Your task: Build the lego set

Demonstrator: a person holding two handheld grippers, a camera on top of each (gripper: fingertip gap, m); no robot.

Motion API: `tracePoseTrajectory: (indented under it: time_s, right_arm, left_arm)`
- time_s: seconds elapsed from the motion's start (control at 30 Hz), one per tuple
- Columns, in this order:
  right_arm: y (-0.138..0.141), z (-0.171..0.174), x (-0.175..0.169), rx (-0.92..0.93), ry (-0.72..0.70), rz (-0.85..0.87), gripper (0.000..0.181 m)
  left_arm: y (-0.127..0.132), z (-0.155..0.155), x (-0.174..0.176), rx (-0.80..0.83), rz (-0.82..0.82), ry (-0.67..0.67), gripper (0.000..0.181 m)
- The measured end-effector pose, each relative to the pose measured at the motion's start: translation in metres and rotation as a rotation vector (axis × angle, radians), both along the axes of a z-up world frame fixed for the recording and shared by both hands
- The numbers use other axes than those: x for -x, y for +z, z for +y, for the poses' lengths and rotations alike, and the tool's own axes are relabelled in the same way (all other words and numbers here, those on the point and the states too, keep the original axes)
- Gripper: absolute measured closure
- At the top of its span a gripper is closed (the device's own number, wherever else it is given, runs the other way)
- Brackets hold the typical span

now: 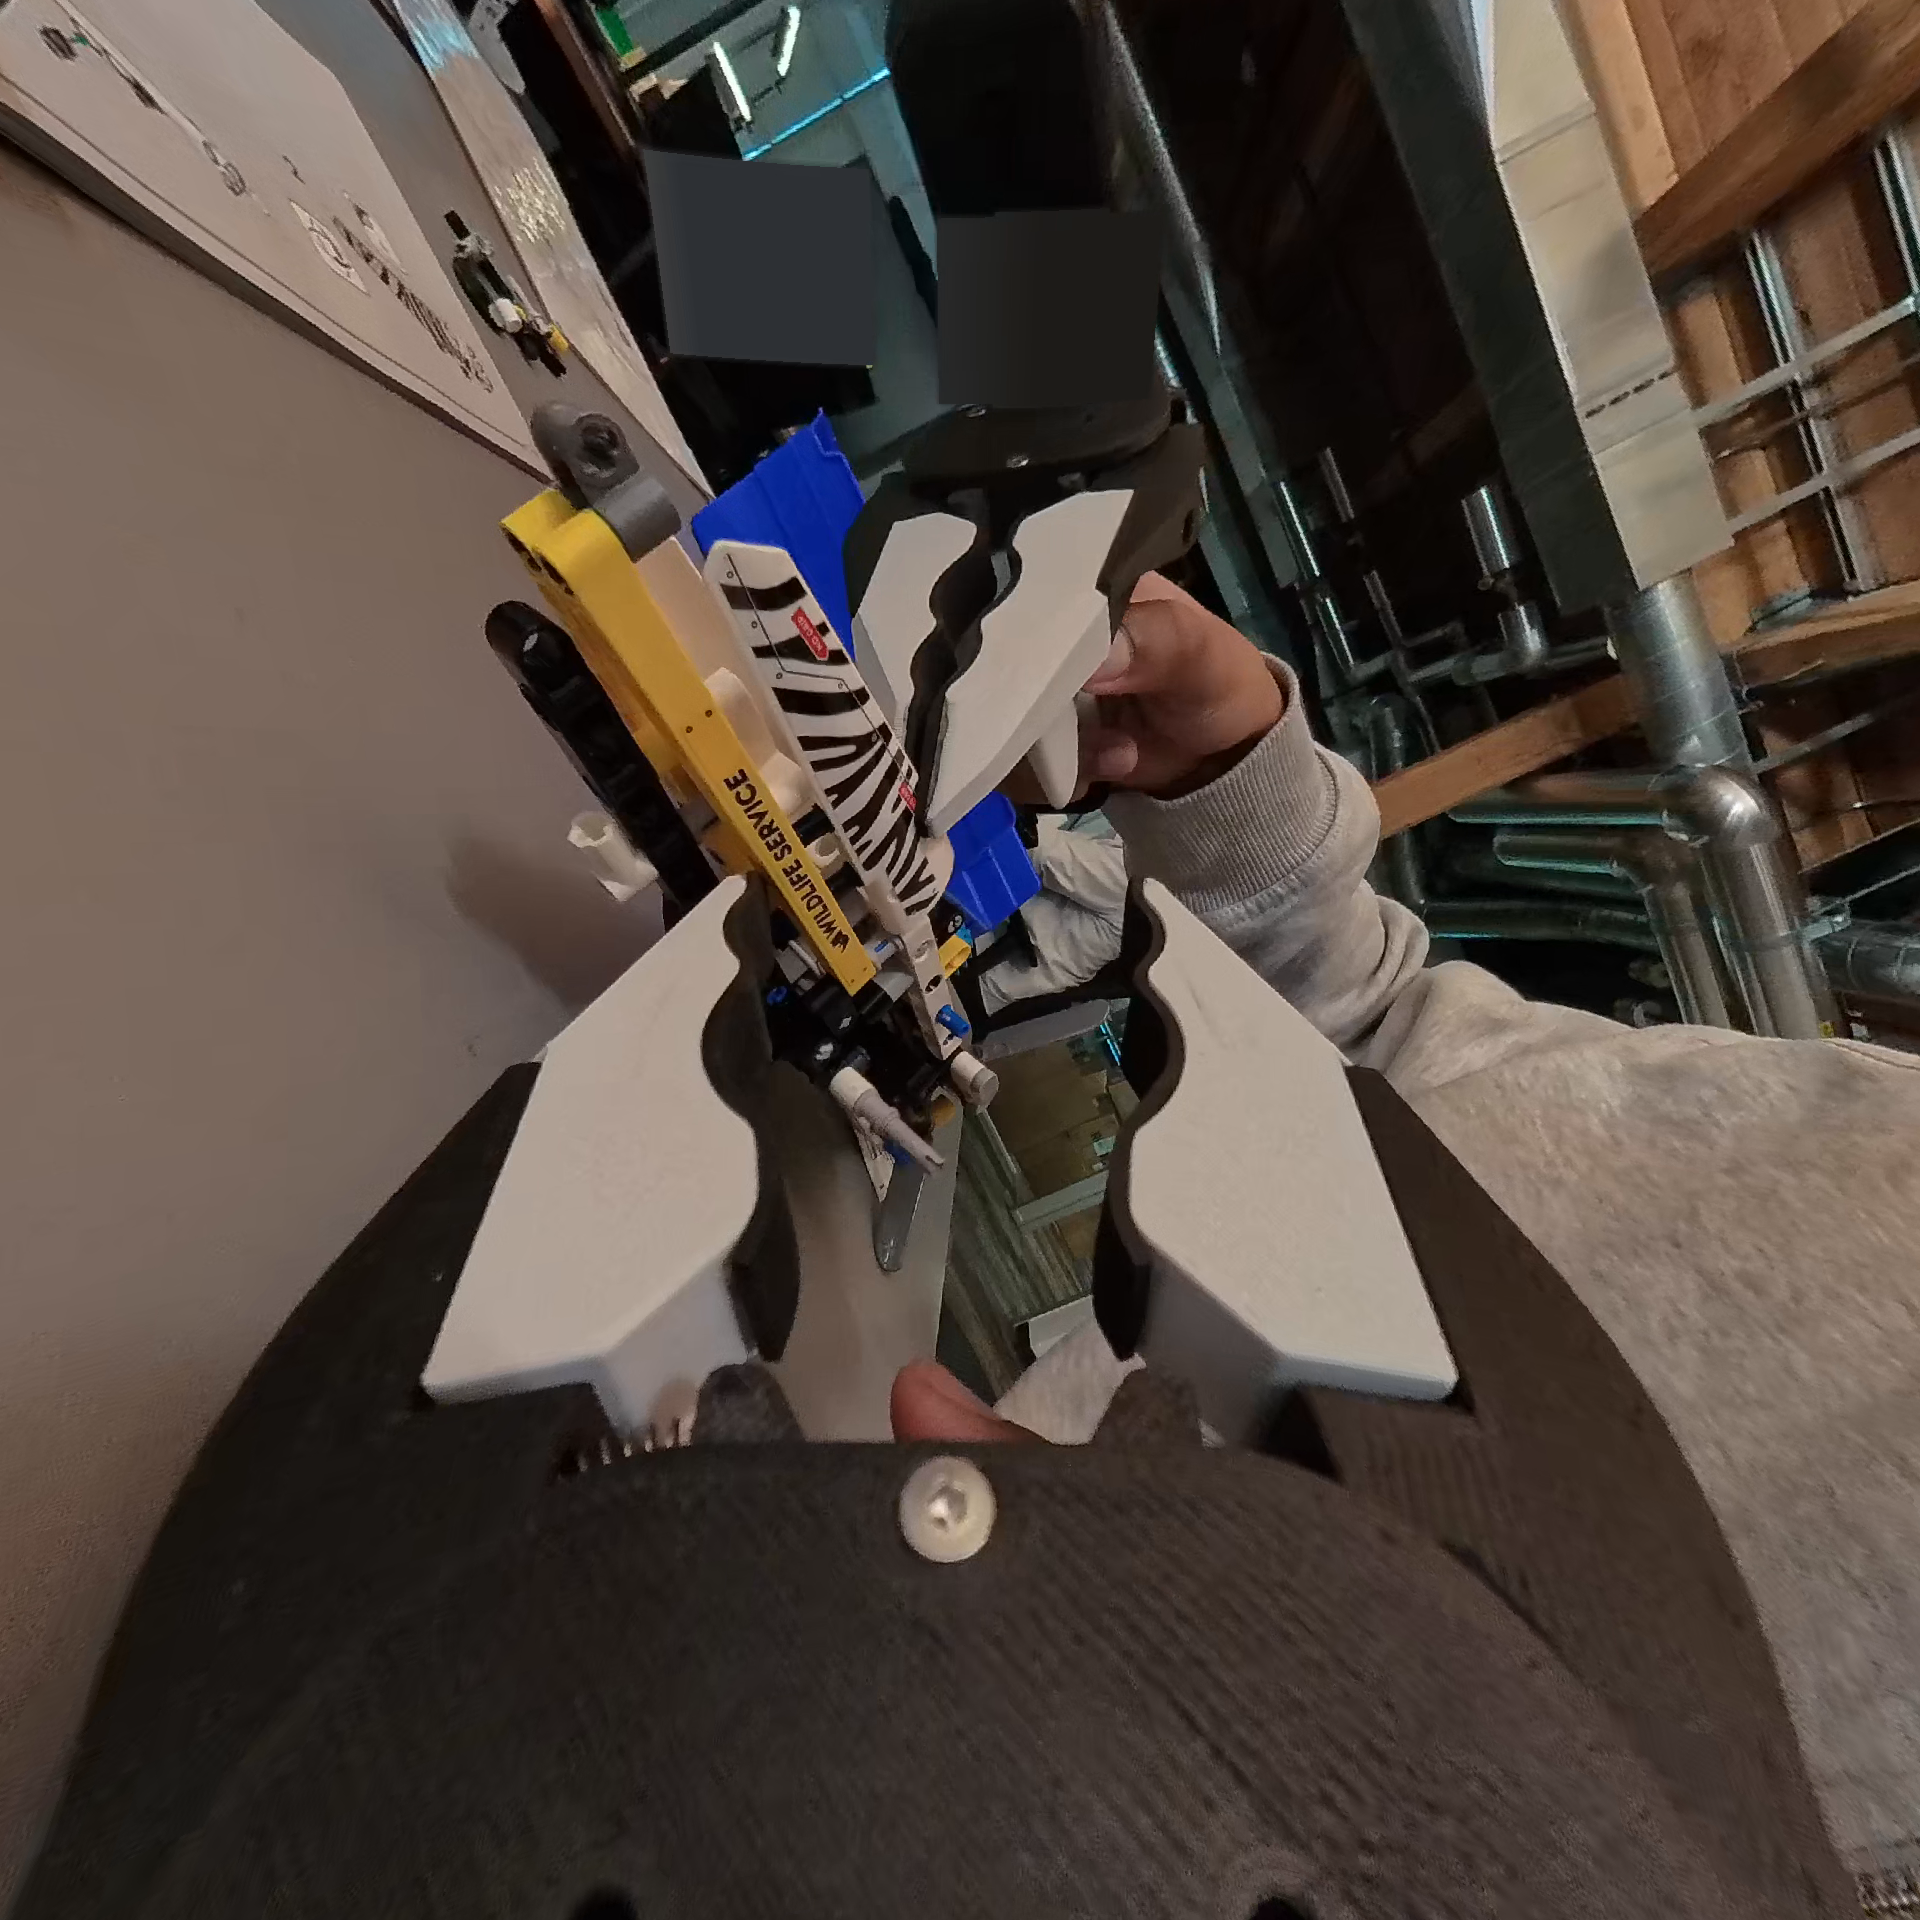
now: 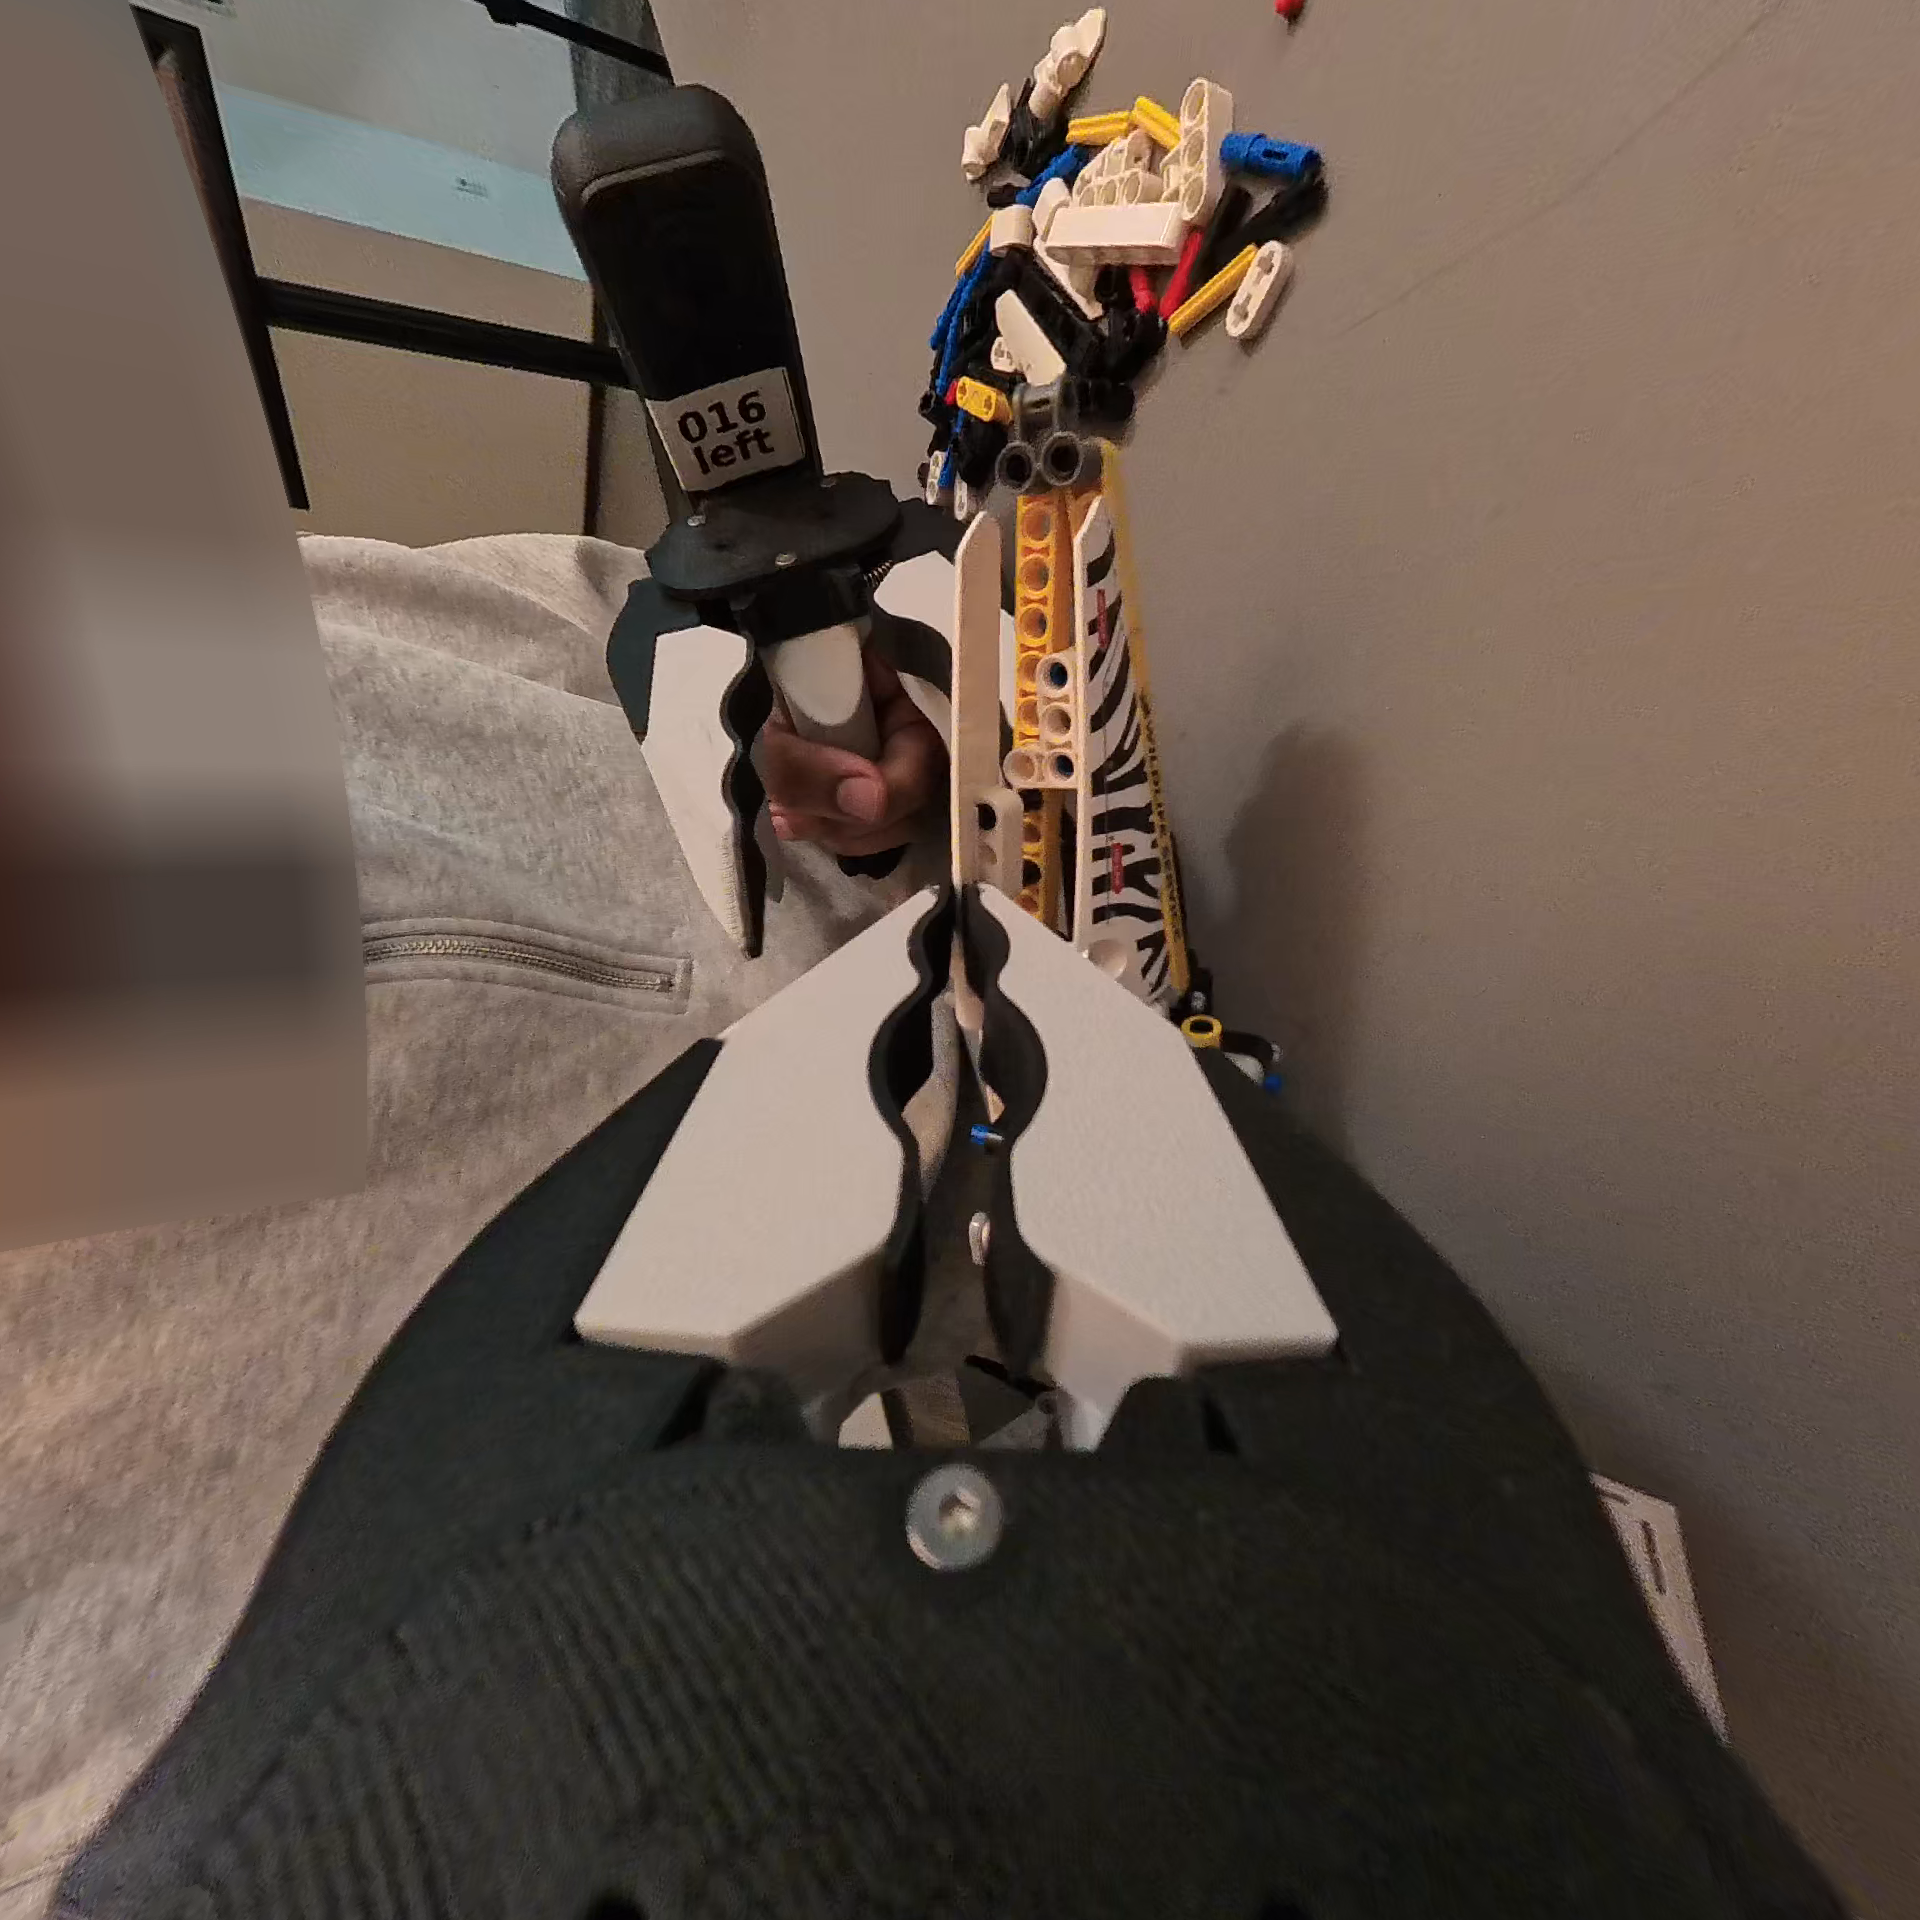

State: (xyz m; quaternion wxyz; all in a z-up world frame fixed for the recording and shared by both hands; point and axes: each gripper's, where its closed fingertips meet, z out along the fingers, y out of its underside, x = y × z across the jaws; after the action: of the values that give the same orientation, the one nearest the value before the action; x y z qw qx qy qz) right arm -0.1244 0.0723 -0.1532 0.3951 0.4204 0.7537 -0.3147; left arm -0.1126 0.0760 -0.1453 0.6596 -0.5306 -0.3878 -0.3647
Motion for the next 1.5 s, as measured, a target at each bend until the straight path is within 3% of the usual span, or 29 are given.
tracePoseTrajectory:
  time_s: [0.27, 0.47, 0.8, 1.5]
  right_arm:
    - [0.001, 0.001, -0.001, -0.056, 0.053, -0.048, 0.181]
    - [-0.004, -0.001, -0.001, -0.071, 0.073, -0.04, 0.181]
    - [-0.012, 0.0, -0.002, -0.181, 0.076, 0.096, 0.181]
    - [-0.016, -0.003, 0.004, -0.22, 0.015, -0.049, 0.181]
  left_arm:
    - [0.0, 0.001, -0.002, 0.012, 0.016, -0.005, 0.116]
    - [-0.002, 0.002, -0.003, 0.019, 0.0, -0.015, 0.108]
    - [-0.008, 0.007, -0.005, 0.077, 0.014, -0.024, 0.101]
    - [-0.011, 0.009, -0.009, 0.126, 0.067, -0.017, 0.093]
